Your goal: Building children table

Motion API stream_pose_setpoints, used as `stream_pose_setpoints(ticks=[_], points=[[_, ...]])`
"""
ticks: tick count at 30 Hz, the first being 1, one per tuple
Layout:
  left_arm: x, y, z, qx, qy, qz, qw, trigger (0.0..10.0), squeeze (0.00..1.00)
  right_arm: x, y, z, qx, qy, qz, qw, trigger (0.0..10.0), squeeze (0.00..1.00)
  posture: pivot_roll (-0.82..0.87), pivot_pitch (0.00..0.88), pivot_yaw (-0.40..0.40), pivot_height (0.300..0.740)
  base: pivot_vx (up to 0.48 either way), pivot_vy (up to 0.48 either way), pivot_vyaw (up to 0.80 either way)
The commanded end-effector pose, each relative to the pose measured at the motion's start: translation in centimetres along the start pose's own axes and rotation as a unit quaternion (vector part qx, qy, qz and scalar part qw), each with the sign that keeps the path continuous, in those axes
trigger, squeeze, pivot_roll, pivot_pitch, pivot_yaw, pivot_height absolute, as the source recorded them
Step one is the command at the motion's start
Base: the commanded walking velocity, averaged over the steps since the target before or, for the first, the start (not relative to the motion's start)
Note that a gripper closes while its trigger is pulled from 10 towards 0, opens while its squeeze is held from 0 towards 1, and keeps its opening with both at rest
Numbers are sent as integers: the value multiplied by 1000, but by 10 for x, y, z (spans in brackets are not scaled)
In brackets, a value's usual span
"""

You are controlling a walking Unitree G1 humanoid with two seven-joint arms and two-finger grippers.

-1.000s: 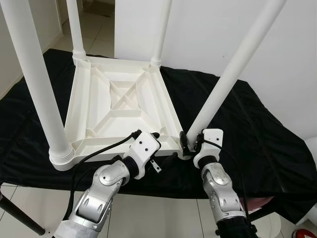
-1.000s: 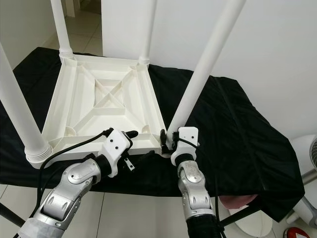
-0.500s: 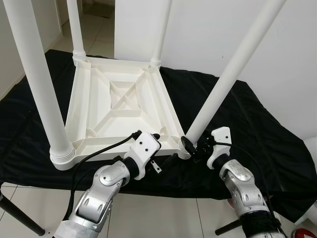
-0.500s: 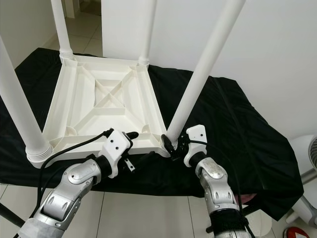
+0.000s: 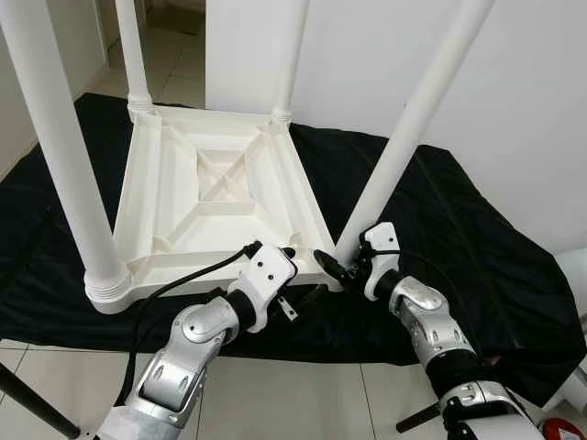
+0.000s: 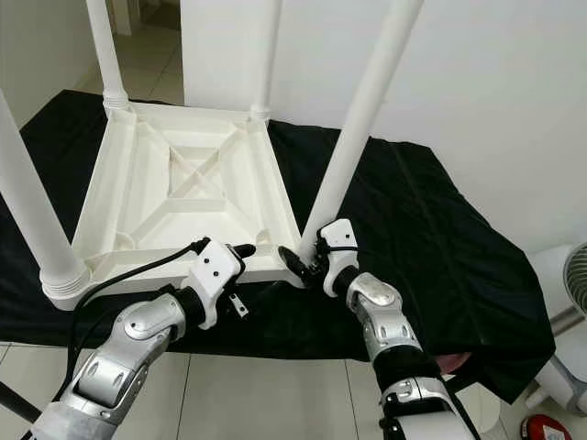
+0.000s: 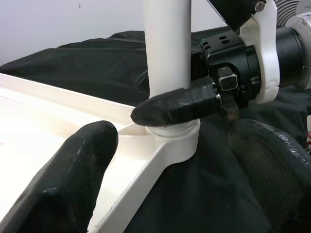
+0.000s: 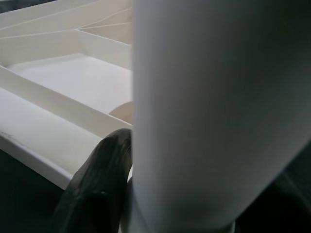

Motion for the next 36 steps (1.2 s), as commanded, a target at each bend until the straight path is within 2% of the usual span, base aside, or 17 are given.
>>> stream_pose_setpoints(ticks=[1, 14, 15, 16, 17, 19, 22, 24, 25, 26, 28, 29, 32, 36], points=[[1, -3, 5, 2, -6, -7, 1000, 10000, 0, -1, 6, -14, 8, 30, 21, 999, 0, 0, 68, 0, -151, 740, 0, 0, 0], [4, -7, 6, 0, -8, -15, 1000, 10000, 0, -13, 7, -20, 32, 7, 14, 999, 0, 0, 53, 0, -146, 740, 0, 0, 0], [4, -8, 5, -2, -8, -17, 1000, 10000, 0, -13, 6, -18, 32, 4, -15, 999, 10000, 0, 50, 0, -145, 740, 0, 0, 0], [4, -8, 5, -2, -8, -17, 1000, 10000, 0, -13, 6, -18, 32, 4, -15, 999, 10000, 0, 50, 0, -145, 740, 0, 0, 0], [4, -9, 5, -3, -7, -19, 1000, 10000, 0, -13, 5, -16, 32, 4, -49, 998, 10000, 0, 45, 0, -148, 740, 0, 0, 0], [4, -9, 5, -3, -7, -19, 1000, 10000, 0, -13, 5, -16, 32, 4, -49, 998, 10000, 0, 45, 0, -148, 740, 0, 0, 0], [5, -11, 4, -6, -8, -22, 1000, 10000, 0, -12, 5, -13, 53, 5, -145, 988, 10000, 0, 37, 0, -149, 740, 0, 0, 0], [5, -11, 4, -6, -8, -22, 1000, 10000, 0, -12, 5, -13, 53, 5, -145, 988, 10000, 0, 37, 0, -149, 740, 0, 0, 0], [7, -12, 5, -8, -9, -24, 1000, 10000, 0, -13, 6, -18, 80, 24, -240, 967, 10000, 0, 33, 0, -150, 740, 0, 0, 0], [7, -12, 5, -8, -9, -24, 1000, 10000, 0, -13, 6, -18, 80, 24, -240, 967, 10000, 0, 33, 0, -150, 740, 0, 0, 0], [7, -13, 5, -8, -10, -25, 1000, 10000, 0, -13, 11, -22, 88, 36, -287, 953, 10000, 0, 33, 0, -151, 740, 0, 0, 0], [7, -13, 5, -8, -10, -25, 1000, 10000, 0, -13, 11, -22, 88, 36, -287, 953, 10000, 0, 33, 0, -151, 740, 0, 0, 0], [8, -13, 5, -8, -11, -25, 1000, 10000, 0, -14, 17, -23, 93, 40, -334, 937, 10000, 0, 37, 0, -156, 740, 0, 0, 0], [7, -13, 5, -9, -11, -25, 1000, 10000, 0, -8, 28, -18, 96, 33, -326, 940, 10000, 0, 37, 0, -156, 740, 0, 0, 0]])
Point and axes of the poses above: a point about 5 cm out from each wrist's last joint towards the gripper, its own x axis pointing out of the wrist towards the gripper, its own z axis along the axis of the wrist's last joint, y = z × x, the point moved 2 cm from there along x, pointing out of the wrist towards the gripper, and after that the axes turned 3 degrees about -x, right-handed, at the moved point
